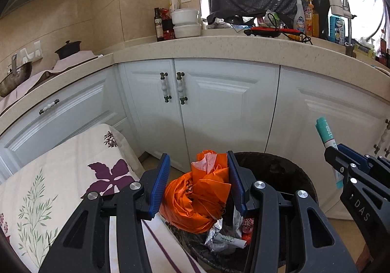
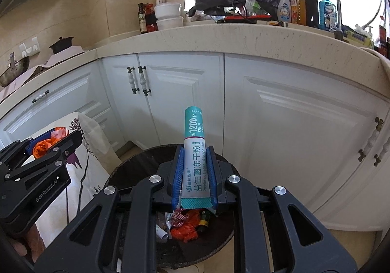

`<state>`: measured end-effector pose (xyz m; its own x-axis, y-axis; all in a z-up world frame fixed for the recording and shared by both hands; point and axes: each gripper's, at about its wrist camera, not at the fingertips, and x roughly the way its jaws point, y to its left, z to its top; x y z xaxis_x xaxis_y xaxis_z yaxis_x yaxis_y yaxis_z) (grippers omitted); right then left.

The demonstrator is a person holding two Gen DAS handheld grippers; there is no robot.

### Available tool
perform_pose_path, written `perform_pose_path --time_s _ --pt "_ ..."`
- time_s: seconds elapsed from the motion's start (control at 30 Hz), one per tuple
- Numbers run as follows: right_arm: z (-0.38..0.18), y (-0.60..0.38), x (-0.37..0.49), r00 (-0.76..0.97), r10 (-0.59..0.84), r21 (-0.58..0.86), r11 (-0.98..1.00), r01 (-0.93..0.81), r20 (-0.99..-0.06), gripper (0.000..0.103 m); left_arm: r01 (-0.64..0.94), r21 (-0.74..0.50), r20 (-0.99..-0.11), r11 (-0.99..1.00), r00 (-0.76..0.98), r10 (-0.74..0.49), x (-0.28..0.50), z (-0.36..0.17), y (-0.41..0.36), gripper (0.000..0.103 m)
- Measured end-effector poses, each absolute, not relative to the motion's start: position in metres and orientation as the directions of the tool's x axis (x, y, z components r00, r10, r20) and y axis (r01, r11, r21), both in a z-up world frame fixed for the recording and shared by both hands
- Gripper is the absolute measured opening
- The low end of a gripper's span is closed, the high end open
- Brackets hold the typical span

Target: Collect trash

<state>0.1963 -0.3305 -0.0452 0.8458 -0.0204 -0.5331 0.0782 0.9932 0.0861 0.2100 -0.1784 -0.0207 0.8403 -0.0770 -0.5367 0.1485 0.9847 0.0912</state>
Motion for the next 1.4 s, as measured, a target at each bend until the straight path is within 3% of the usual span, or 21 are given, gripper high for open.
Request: perform_pose_path --time_s 0.4,0.47,0.6,0.83,1.2,1.4 --pt "-0.06 -0.33 0.214 0.835 -0.036 0.074 0.993 0.092 -0.55 0.02 0.149 0.099 -0.562 0.984 0.824 -0.069 0.228 -0.034 -0.185 0.047" --pt "-0.062 -0.33 0.216 0.835 -0.044 0.071 0.993 0.099 -0.548 0.034 0.153 0.101 -0.567 0.983 0.82 -0.069 0.231 -0.036 -0.186 0.049" --pt "-0.063 -0.33 0.216 0.836 -0.051 0.072 0.992 0.107 -0.547 0.038 0.153 0.095 -0.566 0.984 0.821 -0.073 0.232 -0.036 -0.187 0.063" --pt "-0.063 -0.331 0.214 0.838 -0.063 0.068 0.991 0.119 -0.542 0.049 0.149 0.093 -0.567 0.985 0.821 -0.071 0.233 -0.037 -0.187 0.072" --pt "-0.061 -0.333 0.208 0.841 -0.079 0.065 0.989 0.134 -0.534 0.056 0.145 0.09 -0.553 0.985 0.83 -0.072 0.228 -0.032 -0.186 0.076" --pt "-0.057 -0.332 0.203 0.847 -0.094 0.057 0.988 0.144 -0.523 0.066 0.144 0.083 -0.542 0.986 0.837 -0.076 0.223 -0.028 -0.182 0.077"
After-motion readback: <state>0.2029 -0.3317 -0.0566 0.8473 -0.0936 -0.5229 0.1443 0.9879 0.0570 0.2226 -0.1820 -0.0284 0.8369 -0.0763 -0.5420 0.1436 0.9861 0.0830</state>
